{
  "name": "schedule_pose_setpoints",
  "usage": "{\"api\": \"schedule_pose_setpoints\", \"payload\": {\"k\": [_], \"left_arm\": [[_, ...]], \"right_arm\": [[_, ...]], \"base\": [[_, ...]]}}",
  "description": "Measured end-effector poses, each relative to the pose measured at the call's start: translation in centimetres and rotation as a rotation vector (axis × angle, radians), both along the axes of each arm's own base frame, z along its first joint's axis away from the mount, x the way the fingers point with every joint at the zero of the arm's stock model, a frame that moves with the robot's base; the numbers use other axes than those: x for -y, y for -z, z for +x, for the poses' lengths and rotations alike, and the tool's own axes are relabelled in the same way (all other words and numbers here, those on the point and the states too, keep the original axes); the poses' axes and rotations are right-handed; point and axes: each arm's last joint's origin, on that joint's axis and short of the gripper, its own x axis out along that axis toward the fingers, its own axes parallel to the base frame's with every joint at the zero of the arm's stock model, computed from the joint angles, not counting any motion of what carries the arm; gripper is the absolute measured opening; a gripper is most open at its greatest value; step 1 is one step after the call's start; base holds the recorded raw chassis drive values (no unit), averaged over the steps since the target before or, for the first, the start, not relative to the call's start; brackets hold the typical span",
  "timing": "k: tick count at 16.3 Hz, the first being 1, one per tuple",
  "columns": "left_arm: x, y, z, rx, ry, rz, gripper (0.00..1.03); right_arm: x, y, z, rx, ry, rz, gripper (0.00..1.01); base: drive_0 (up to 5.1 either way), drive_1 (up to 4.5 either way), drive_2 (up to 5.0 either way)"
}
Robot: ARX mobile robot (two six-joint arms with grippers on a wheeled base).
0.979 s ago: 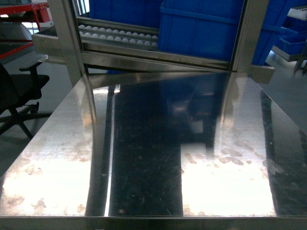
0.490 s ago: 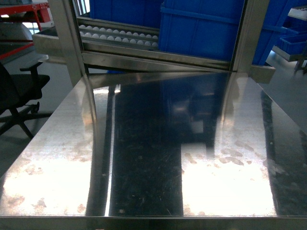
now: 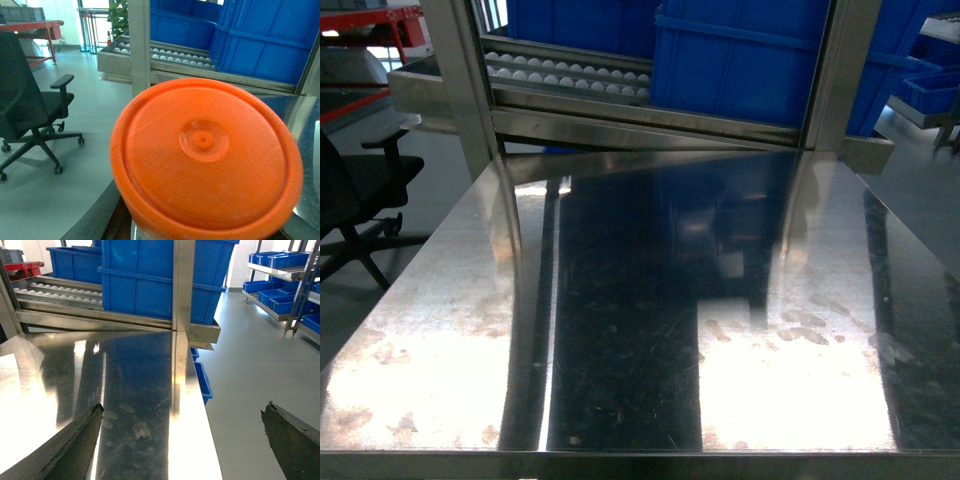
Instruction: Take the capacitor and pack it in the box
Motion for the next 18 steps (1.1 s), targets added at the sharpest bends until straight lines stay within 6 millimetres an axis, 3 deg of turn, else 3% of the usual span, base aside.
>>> {"api": "schedule_pose_setpoints", "payload": {"k": [18], "left_arm": [[0.00,0.00,0.00,0.000,0.000,0.000,0.44]], "right_arm": [[0.00,0.00,0.00,0.000,0.000,0.000,0.98]], "base": [[0.0,0.00,0.0]]}}
